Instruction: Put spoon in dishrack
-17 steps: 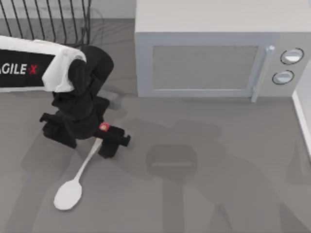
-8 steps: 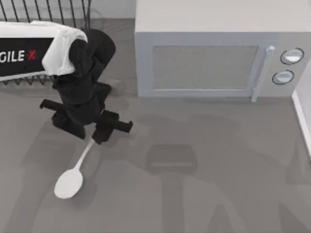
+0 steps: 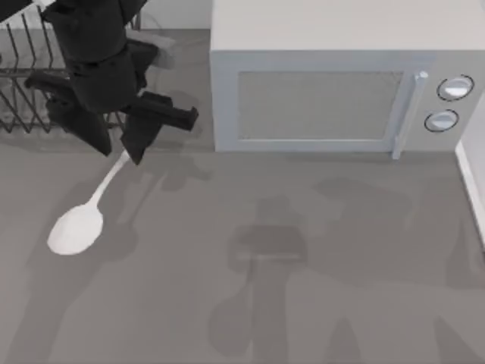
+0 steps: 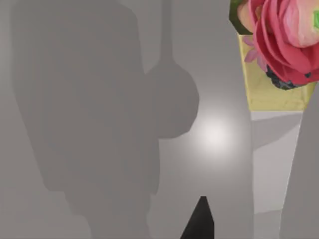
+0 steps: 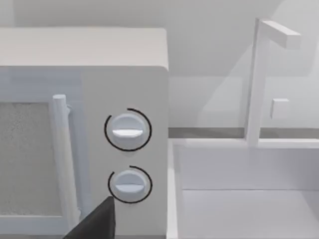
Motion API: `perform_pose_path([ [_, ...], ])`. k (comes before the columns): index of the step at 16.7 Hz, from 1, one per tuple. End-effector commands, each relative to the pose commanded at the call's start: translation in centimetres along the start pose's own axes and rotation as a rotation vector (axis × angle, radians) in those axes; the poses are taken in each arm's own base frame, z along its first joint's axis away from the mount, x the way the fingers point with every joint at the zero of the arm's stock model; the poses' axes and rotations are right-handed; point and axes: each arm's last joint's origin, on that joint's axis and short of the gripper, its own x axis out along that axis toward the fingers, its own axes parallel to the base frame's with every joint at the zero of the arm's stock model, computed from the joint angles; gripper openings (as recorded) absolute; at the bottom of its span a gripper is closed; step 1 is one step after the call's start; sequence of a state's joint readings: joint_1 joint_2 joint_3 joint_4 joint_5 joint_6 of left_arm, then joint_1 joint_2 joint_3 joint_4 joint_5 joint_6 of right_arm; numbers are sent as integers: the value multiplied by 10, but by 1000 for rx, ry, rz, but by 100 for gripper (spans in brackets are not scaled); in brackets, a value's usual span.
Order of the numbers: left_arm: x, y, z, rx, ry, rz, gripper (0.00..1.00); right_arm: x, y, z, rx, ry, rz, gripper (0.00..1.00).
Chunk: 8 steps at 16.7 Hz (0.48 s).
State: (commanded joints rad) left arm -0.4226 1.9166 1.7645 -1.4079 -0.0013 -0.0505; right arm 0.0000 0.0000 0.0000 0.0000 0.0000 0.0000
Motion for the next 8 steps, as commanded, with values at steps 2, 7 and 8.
perform_pose_path([
  [2,-27,1,-7,0,-20,-1,0,0,0,0,0,0,0,100],
  [7,-42,1,-12,-1,-35,-2,0,0,0,0,0,0,0,100],
  [8,-41,2,-11,-2,-33,-1,0,0,0,0,0,0,0,100],
])
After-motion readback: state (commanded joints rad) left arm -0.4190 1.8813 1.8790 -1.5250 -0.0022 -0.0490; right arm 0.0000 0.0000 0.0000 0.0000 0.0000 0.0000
